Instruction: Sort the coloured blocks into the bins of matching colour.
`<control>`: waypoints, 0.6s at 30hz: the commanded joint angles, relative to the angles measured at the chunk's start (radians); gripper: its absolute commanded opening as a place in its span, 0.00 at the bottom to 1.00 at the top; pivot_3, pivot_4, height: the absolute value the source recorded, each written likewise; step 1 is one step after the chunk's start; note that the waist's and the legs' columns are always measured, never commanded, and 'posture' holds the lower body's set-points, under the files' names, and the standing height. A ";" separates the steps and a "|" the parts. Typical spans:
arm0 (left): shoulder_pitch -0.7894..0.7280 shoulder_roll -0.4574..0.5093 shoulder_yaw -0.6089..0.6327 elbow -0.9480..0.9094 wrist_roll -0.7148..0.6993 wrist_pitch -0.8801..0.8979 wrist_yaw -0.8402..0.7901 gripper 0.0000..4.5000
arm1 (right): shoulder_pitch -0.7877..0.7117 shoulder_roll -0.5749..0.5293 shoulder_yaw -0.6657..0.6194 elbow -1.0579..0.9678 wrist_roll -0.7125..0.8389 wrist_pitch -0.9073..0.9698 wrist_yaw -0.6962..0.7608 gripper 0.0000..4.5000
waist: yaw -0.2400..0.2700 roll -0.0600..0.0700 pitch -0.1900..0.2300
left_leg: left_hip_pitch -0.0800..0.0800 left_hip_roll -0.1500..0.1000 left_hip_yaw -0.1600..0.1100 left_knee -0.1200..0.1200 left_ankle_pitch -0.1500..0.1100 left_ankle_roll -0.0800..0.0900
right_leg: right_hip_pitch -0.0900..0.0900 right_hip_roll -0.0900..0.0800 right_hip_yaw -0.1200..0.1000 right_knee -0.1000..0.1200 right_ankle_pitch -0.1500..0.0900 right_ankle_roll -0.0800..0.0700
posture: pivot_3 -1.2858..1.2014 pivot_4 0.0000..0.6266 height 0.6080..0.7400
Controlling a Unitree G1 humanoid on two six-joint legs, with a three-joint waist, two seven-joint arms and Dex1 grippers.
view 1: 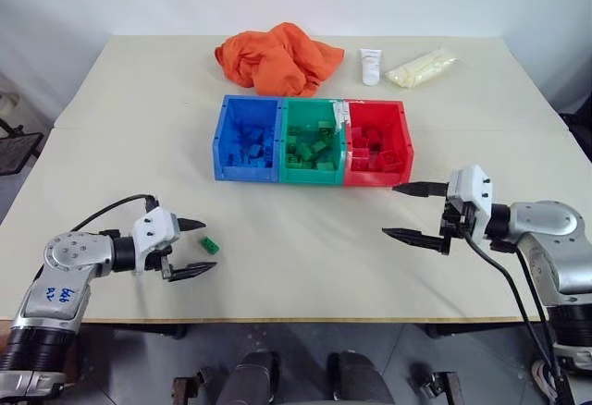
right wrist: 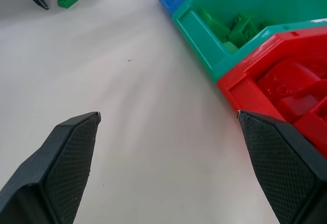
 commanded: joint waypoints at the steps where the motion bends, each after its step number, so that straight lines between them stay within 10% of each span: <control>1: -0.024 -0.003 -0.012 0.027 0.011 -0.024 -0.002 0.95 | 0.015 -0.020 -0.044 -0.047 0.026 0.006 -0.015 1.00 | 0.000 0.000 0.000 | 0.000 0.000 0.000 0.000 0.000 0.000 | 0.000 0.000 0.000 0.000 0.000 0.000 | 0.52 0.24 1.00; 11: -0.059 -0.023 -0.044 0.053 0.003 -0.031 -0.023 0.33 | 0.043 -0.026 -0.064 -0.070 0.029 0.010 -0.032 1.00 | 0.001 0.000 0.000 | 0.000 0.000 0.000 0.001 0.000 0.000 | 0.000 0.000 0.000 0.000 0.000 0.000 | 0.52 0.24 1.00; 18: -0.207 -0.078 -0.049 0.008 -0.033 0.034 0.024 0.33 | 0.053 -0.025 -0.071 -0.075 0.029 0.006 -0.043 1.00 | 0.006 0.000 0.000 | 0.000 0.000 0.000 0.001 0.000 0.000 | 0.000 0.000 0.000 0.001 0.000 0.000 | 0.52 0.24 1.00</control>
